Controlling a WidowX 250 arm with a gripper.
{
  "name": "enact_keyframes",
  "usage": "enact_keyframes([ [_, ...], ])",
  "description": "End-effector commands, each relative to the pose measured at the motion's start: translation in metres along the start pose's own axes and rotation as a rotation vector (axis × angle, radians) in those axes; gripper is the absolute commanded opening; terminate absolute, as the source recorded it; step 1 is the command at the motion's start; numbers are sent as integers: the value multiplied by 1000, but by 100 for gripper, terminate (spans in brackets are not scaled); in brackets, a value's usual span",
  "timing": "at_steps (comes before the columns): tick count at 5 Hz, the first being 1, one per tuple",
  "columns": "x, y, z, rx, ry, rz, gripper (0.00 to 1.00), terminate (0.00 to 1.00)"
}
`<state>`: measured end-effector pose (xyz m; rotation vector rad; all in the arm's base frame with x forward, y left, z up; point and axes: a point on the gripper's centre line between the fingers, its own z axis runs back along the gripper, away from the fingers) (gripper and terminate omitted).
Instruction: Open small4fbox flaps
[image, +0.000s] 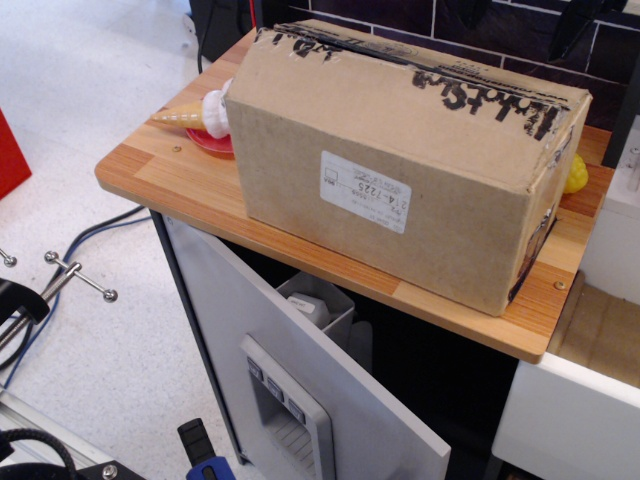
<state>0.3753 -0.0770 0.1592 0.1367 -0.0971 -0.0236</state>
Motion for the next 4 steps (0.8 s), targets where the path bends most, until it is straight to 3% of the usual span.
enact_keyframes([
  [1,0,0,0,0,0,0,100,0],
  [4,-4,-3,-7,-39,21,38,100,0],
])
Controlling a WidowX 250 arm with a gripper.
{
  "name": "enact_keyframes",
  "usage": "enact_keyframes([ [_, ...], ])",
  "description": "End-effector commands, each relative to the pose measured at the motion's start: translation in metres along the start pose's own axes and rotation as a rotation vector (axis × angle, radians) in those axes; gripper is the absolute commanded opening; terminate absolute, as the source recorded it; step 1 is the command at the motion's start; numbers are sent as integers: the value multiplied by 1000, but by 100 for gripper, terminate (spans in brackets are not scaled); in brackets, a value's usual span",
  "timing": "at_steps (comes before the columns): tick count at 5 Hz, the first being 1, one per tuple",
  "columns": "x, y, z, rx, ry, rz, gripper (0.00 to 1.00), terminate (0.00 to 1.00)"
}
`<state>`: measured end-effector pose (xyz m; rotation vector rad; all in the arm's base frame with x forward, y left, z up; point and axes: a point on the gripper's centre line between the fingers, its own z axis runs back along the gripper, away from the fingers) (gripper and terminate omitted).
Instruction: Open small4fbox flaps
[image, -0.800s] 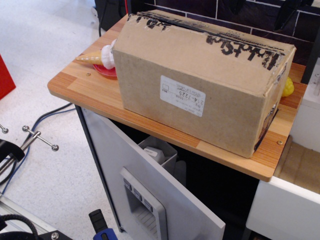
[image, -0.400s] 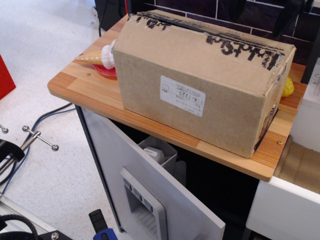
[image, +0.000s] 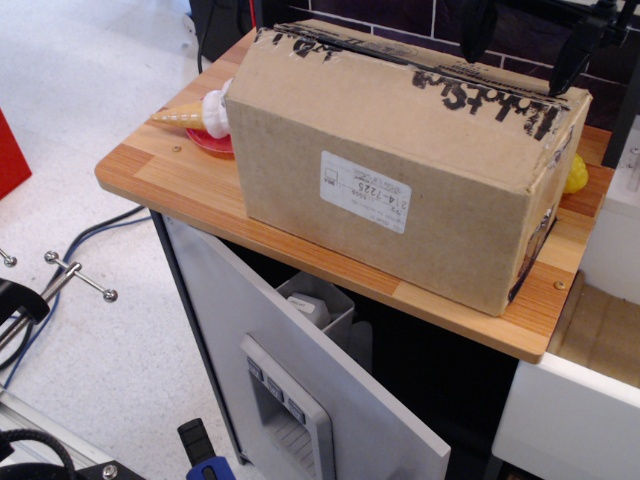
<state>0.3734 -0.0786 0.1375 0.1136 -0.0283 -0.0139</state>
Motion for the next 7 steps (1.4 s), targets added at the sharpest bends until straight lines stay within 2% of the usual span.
enact_keyframes([
  [1,-11,1,11,-23,-49,47,100,0],
  [3,-29,0,10,-32,-49,68,100,0],
  [6,-61,-1,39,14,-7,118,100,0],
  [7,-76,-2,48,35,-15,161,100,0],
])
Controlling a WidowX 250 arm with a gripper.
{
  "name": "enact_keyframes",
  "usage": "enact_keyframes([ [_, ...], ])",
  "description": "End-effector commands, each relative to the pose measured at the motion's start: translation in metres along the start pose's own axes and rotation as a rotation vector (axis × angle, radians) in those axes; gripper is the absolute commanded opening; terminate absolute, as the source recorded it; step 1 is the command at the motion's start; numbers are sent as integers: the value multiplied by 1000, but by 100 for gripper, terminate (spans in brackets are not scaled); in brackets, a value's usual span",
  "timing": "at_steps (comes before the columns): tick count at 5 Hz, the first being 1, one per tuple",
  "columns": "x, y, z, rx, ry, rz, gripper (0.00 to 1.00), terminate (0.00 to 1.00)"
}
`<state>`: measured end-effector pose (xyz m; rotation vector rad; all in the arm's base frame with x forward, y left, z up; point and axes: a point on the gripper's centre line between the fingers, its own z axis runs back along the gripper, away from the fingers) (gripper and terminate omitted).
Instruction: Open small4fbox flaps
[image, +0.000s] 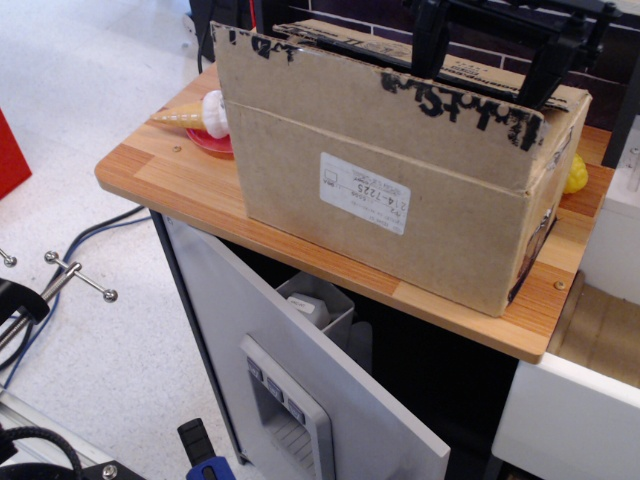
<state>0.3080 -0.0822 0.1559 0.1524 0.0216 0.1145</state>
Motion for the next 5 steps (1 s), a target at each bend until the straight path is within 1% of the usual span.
enact_keyframes([
  [1,-23,4,20,-27,-100,44,100,0],
  [2,-29,2,13,-45,-97,67,100,0],
  [3,-32,1,3,-76,-85,79,100,0],
  [5,-48,-3,-16,-112,-88,109,100,0],
])
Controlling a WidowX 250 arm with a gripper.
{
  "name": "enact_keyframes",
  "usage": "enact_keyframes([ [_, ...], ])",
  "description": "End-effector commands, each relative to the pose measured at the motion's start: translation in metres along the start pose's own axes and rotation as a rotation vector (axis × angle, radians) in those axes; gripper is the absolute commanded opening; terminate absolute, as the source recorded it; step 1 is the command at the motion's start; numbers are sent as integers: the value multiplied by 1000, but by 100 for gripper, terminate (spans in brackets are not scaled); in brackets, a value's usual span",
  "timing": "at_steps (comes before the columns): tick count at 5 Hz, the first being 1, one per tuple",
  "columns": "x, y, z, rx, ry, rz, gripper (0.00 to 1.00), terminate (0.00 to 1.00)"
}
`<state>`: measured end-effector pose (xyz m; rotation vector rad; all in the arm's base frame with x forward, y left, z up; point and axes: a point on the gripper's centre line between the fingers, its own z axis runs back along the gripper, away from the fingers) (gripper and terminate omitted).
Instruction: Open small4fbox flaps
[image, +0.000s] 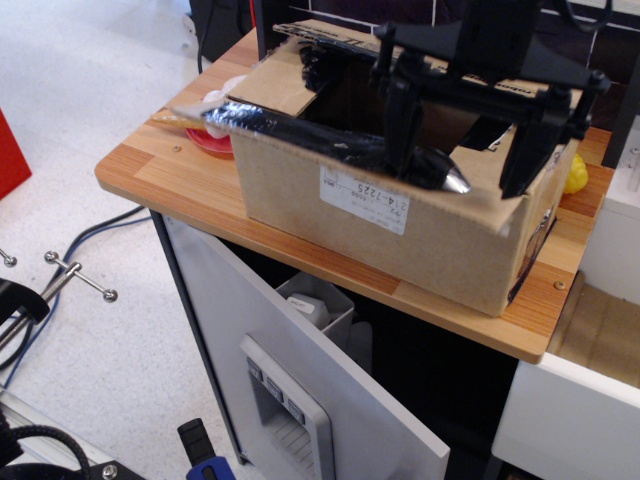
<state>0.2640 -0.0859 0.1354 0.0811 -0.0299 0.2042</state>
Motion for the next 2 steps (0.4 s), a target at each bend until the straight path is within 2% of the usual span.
enact_keyframes([
  [1,-9,-1,-8,-67,-60,5,100,0],
  [2,-8,-3,-13,-67,-68,5,100,100],
])
